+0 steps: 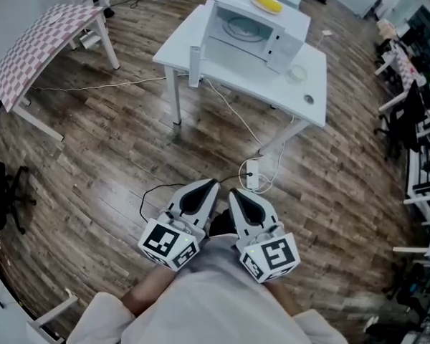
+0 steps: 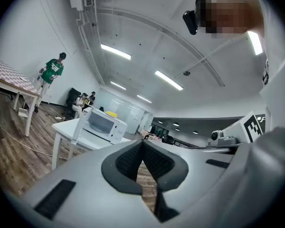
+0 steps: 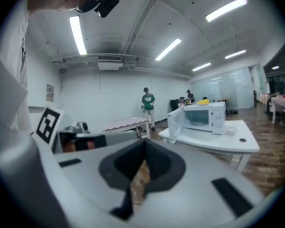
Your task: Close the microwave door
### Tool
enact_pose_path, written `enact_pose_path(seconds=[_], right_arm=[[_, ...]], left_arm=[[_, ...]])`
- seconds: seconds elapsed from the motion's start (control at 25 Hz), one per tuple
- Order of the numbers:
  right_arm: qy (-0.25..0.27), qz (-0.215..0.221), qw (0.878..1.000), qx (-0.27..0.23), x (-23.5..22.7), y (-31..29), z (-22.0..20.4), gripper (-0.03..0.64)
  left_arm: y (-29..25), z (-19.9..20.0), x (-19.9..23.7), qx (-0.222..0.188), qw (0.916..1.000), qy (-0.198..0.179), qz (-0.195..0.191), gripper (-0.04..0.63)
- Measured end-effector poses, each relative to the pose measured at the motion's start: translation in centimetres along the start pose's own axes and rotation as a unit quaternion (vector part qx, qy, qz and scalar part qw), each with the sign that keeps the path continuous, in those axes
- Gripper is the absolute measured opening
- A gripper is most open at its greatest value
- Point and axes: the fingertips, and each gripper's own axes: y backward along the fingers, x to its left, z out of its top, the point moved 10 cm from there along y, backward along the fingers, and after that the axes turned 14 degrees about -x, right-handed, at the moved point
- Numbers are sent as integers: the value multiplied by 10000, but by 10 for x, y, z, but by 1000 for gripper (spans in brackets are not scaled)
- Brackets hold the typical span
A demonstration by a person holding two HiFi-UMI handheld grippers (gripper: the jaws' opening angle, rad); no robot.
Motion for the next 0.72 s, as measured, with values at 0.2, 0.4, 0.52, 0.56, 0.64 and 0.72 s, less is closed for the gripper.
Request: enact_pose_path(seconds=[0.2,0.4,0.52,0.56,0.64,0.72], right_arm=[[-75,-80,9999,-21,-12,-9,2,23],[-243,-96,9996,-46,-25,-21,2,23],[-331,-41,9994,-51,-34,-34,2,23],[-365,-20,9993,-36,-38,-39,1,23],[-423,14,9991,6,-46,-48,-1,23],[-466,45,9989,34,-55,-57,-1,23]], left_arm=[[-16,-1,12,81,9999,-39,104,20],[-26,-2,18,298,9993,-124,214,20],[-34,0,22,425,9983,-304,261,20],[-38,1,25,473,9978,-365,280,20],[-45,0,29,556,9971,-405,320,20],[-53,-1,34,600,9967,-413,360,20]])
